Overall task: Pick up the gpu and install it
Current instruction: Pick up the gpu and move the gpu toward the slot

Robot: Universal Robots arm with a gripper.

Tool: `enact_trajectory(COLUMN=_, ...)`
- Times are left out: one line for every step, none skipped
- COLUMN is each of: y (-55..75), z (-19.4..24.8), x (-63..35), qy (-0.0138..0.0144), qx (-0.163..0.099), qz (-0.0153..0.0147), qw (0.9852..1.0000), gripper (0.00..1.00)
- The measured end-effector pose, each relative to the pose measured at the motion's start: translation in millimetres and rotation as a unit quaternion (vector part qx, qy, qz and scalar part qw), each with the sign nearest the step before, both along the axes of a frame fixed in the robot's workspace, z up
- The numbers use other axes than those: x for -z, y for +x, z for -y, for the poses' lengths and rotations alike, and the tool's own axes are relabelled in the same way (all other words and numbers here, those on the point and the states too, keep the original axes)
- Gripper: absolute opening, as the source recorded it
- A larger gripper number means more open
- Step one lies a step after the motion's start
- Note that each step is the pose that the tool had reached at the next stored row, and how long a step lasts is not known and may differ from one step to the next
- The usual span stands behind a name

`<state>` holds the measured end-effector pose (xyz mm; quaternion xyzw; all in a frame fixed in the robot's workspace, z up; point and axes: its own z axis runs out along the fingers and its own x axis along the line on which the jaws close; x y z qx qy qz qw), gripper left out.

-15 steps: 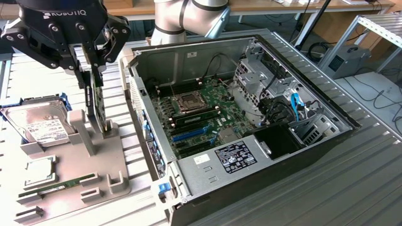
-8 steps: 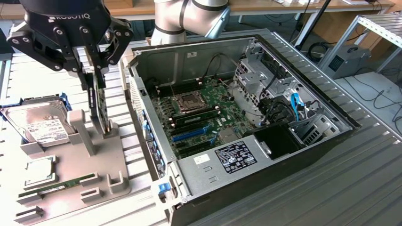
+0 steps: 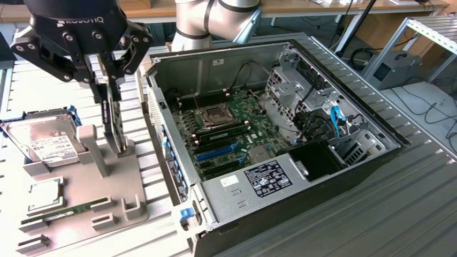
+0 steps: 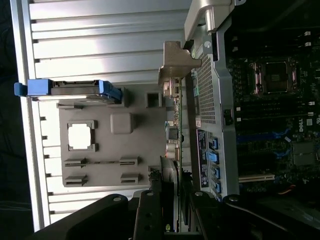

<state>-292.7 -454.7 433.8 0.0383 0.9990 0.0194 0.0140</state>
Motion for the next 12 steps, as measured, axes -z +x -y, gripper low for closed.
enact_trajectory(y=0.1, z=0.0, x=0.2, qy=0.0000, qx=0.000, qz=0.0000, qw=1.0000, gripper=0.26)
enact_trajectory(y=0.3, z=0.0, x=0.5, qy=0.0000, qx=0.000, qz=-0.0001, qw=1.0000, gripper=0.26)
enact_trajectory(y=0.3, z=0.0, x=0.6, qy=0.0000, qx=0.000, qz=0.0000, qw=1.0000, gripper=0.26)
enact_trajectory(y=0.4, z=0.0, x=0.8, qy=0.0000, qx=0.000, qz=0.0000, qw=1.0000, gripper=0.26)
enact_trajectory(y=0.5, z=0.0, x=1.0, qy=0.0000, qx=0.000, qz=0.0000, qw=1.0000, gripper=0.26)
enact_trajectory(y=0.9, z=0.0, x=1.7, qy=0.0000, qx=0.000, qz=0.0000, qw=1.0000, gripper=0.26)
enact_trajectory(y=1.3, z=0.0, x=2.5, qy=0.0000, qx=0.000, qz=0.0000, qw=1.0000, gripper=0.26)
enact_trajectory(y=1.4, z=0.0, x=2.6, qy=0.0000, qx=0.000, qz=0.0000, qw=1.0000, gripper=0.26)
enact_trajectory(y=1.4, z=0.0, x=2.8, qy=0.0000, qx=0.000, qz=0.0000, qw=1.0000, gripper=0.26)
enact_trajectory(y=1.5, z=0.0, x=3.0, qy=0.0000, qx=0.000, qz=0.0000, qw=1.0000, gripper=0.26)
enact_trajectory(y=1.6, z=0.0, x=3.2, qy=0.0000, qx=0.000, qz=0.0000, qw=1.0000, gripper=0.26)
enact_trajectory(y=1.7, z=0.0, x=3.3, qy=0.0000, qx=0.000, qz=0.0000, qw=1.0000, gripper=0.26)
